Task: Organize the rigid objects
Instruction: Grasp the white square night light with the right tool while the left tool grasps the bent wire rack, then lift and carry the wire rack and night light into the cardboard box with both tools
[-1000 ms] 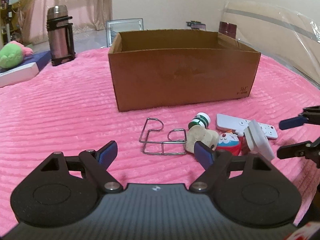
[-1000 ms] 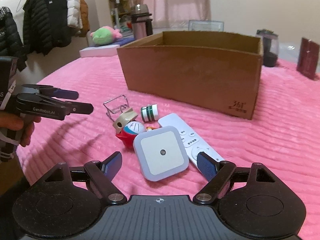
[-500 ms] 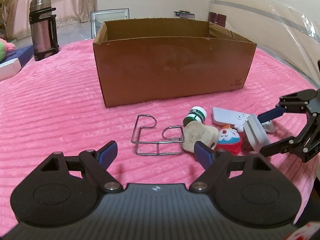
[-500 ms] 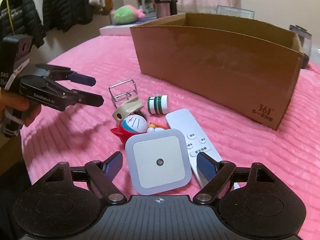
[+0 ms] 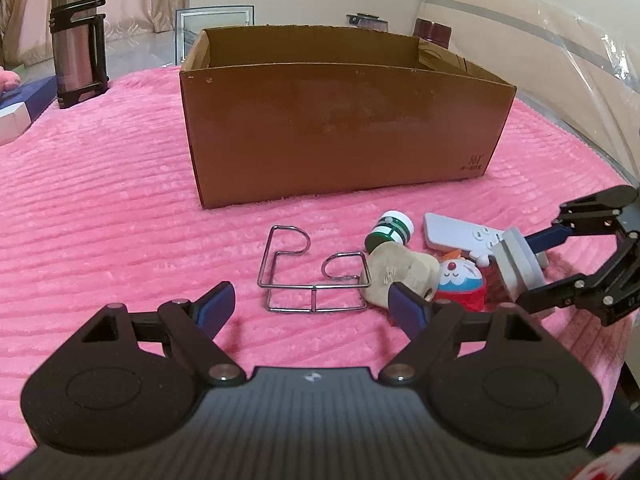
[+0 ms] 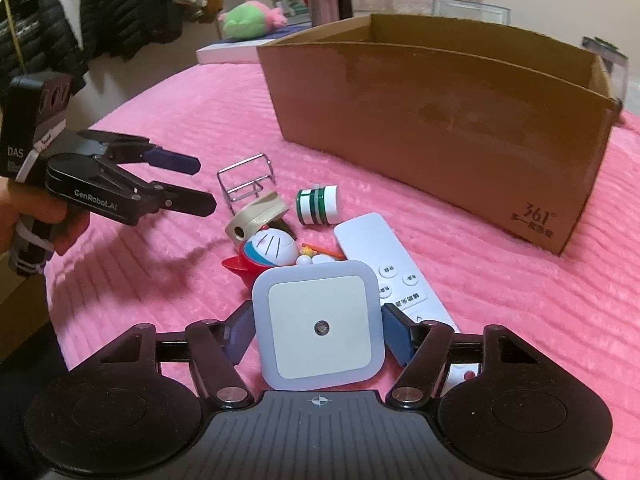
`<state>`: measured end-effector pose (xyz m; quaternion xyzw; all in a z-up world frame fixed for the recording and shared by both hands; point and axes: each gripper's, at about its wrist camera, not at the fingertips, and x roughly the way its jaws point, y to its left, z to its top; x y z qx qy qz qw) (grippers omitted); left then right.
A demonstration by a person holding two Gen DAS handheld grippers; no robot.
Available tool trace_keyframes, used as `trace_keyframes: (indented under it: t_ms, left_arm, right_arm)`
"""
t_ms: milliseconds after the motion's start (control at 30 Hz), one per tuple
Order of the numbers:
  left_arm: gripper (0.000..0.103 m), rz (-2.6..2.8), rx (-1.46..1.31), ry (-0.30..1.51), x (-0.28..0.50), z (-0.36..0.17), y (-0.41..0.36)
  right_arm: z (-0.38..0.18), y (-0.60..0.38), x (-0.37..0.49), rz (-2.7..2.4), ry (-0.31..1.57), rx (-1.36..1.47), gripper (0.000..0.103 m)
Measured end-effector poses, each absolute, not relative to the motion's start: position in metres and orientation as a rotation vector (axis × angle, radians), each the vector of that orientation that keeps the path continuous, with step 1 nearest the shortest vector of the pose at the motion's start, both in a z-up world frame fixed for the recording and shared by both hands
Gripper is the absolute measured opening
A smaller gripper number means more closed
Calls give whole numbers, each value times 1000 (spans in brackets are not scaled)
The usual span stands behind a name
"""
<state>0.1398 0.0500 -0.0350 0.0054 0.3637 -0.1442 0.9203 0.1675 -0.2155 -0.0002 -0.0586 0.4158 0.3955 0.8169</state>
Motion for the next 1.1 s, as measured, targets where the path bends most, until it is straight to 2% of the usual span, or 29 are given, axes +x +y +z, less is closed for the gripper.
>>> trace_keyframes:
  t_ms: [600,800,1100]
  left_arm:
    - [80,-270,-34,754,166,-52,50]
    - [66,-239,24,740,165,-54,43]
    - [65,-237,76,724,154,-51,51]
  right_arm:
    - [14,-229,135,658,862,25,63]
    - [16,-228,134,634,856,19,63]
    - [17,-227,132,622,850,24,63]
